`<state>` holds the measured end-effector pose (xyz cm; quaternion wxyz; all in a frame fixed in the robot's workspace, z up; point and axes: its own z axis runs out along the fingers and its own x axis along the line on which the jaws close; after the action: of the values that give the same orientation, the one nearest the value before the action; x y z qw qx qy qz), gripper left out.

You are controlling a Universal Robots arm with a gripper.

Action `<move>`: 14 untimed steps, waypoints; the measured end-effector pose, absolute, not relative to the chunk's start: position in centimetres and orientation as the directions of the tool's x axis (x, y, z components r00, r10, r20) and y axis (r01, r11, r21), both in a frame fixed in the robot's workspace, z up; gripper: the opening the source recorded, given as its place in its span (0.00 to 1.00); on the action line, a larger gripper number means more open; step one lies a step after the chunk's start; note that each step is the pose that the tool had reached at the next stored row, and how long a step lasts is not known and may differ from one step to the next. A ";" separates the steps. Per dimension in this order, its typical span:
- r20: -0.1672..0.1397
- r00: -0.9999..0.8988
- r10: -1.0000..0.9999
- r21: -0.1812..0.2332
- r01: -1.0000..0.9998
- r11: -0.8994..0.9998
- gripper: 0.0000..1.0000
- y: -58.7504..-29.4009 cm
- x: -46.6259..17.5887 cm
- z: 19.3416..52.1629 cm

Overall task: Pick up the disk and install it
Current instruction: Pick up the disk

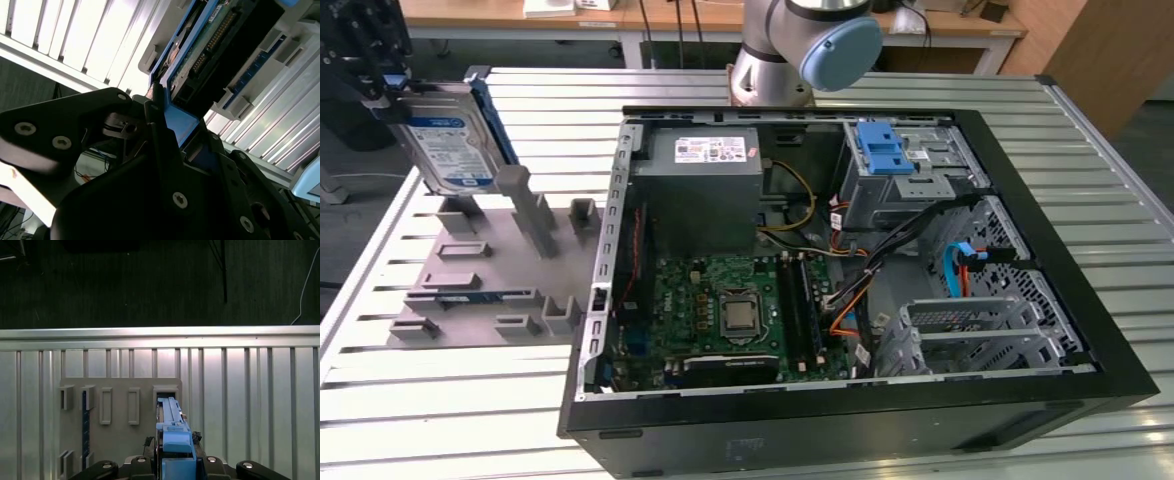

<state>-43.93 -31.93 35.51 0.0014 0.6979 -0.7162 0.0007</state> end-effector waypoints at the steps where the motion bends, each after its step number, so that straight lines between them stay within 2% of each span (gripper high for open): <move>1: 0.003 -0.026 -1.000 0.001 -1.000 0.026 0.36 -31.9 -43.9 35.5; 14: 0.001 -0.026 -1.000 0.001 -1.000 0.026 0.36 -31.9 -43.9 35.9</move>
<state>-43.93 -31.93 35.93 0.0006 0.6979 -0.7162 -0.0001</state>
